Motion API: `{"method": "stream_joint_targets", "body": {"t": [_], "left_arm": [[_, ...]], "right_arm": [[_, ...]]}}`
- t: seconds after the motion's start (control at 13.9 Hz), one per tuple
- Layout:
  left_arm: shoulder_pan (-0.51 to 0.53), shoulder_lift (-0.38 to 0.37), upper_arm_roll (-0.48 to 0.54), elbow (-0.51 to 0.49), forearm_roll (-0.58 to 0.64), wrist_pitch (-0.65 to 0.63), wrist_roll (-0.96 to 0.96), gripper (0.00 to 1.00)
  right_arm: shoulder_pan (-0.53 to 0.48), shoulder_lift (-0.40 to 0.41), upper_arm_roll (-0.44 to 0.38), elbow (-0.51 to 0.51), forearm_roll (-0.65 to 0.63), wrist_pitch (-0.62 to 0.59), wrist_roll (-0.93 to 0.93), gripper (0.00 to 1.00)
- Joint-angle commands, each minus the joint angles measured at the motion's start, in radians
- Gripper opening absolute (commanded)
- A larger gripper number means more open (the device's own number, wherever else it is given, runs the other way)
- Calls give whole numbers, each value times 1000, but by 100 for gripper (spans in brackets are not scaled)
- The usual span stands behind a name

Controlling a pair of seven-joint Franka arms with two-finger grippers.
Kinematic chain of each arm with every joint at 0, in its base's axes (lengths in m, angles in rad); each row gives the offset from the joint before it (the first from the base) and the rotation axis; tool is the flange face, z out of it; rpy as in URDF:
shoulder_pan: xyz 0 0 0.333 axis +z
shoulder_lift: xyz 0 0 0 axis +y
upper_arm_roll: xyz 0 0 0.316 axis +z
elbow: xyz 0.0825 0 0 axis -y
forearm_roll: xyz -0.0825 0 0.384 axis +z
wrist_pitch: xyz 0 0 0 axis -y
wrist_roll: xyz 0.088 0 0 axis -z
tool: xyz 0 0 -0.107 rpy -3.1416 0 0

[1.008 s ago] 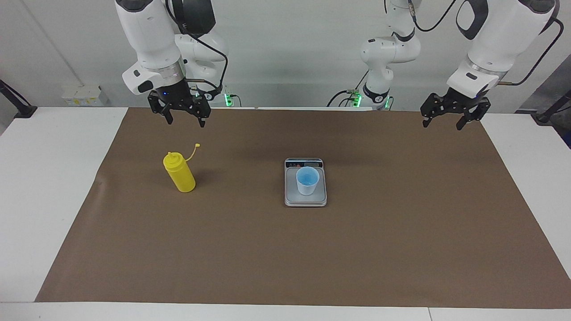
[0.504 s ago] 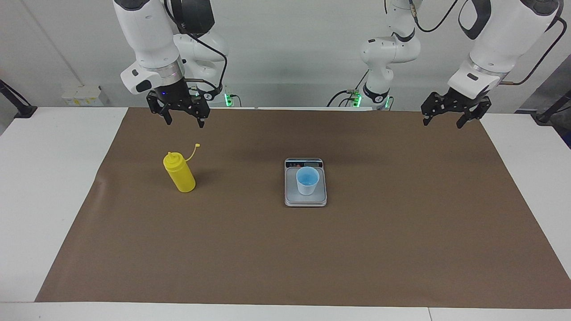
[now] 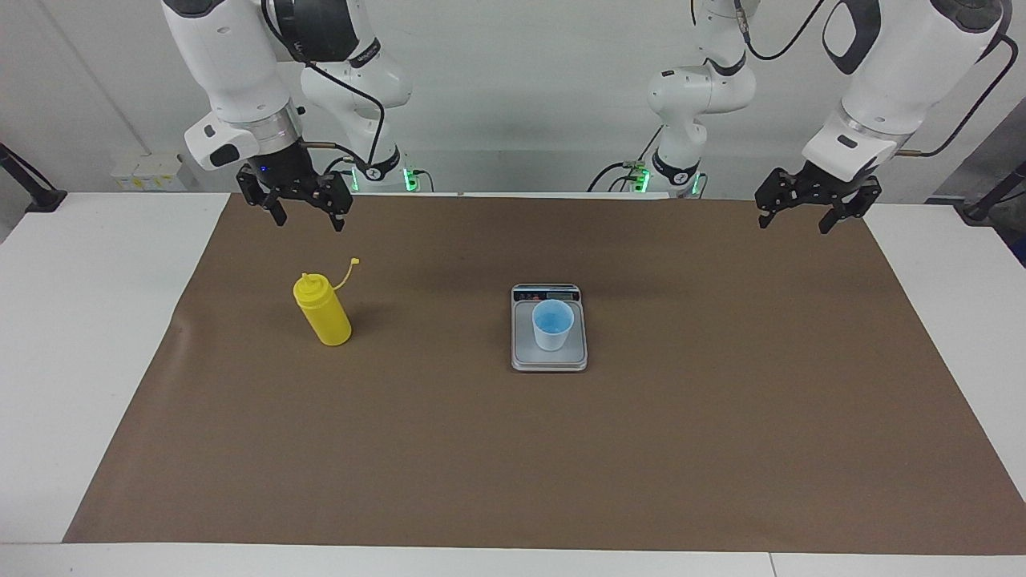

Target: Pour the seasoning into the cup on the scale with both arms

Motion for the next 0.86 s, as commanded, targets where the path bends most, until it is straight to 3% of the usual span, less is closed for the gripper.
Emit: {"method": "stream_joint_targets", "body": {"t": [0.0,0.79], "left_arm": [[4,0,-6,-2,12,14,4,100],[5,-11,-8,-22,-6,58,-3,100]], "right_arm": [[17,16,-9,15,-16,-10,-7,100],[11,2,-9,-1,-6,-19,-4,100]]}}
